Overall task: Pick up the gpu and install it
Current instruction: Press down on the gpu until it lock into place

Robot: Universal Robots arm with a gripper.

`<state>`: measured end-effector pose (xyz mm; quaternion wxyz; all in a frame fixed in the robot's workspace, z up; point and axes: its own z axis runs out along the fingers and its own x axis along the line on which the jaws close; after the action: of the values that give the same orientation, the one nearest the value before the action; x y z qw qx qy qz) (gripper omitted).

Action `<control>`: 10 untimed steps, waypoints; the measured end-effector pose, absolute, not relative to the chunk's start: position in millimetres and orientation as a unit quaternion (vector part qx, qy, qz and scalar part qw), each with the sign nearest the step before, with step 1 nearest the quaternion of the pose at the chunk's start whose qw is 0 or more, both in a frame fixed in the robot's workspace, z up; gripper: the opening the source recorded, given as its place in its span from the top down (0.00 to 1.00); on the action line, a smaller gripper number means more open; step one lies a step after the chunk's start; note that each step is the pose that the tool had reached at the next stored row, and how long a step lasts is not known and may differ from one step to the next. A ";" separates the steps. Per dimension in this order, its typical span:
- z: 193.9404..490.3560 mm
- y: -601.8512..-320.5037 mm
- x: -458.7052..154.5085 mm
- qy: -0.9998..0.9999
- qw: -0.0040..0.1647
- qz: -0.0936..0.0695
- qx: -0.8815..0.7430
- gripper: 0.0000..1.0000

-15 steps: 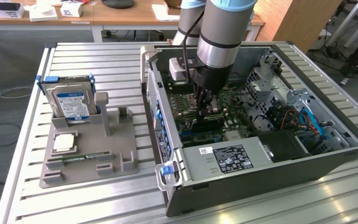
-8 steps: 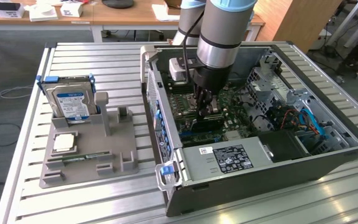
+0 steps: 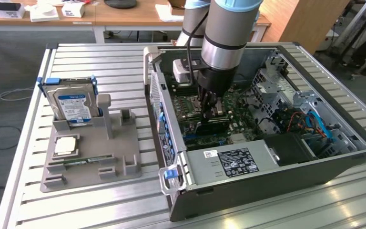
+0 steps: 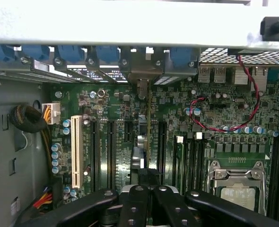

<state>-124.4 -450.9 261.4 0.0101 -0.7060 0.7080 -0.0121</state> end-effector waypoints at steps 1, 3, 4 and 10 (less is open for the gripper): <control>262.0 -450.8 -124.4 0.708 0.010 -0.012 -0.706 0.89; 267.4 -450.8 -124.1 0.708 0.010 -0.012 -0.706 0.89; 271.3 -450.9 -123.7 0.708 0.010 -0.012 -0.706 0.89; 276.9 -450.9 -125.1 0.708 0.010 -0.012 -0.706 0.89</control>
<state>-125.1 -450.9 276.9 0.0101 -0.7060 0.7080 -0.0120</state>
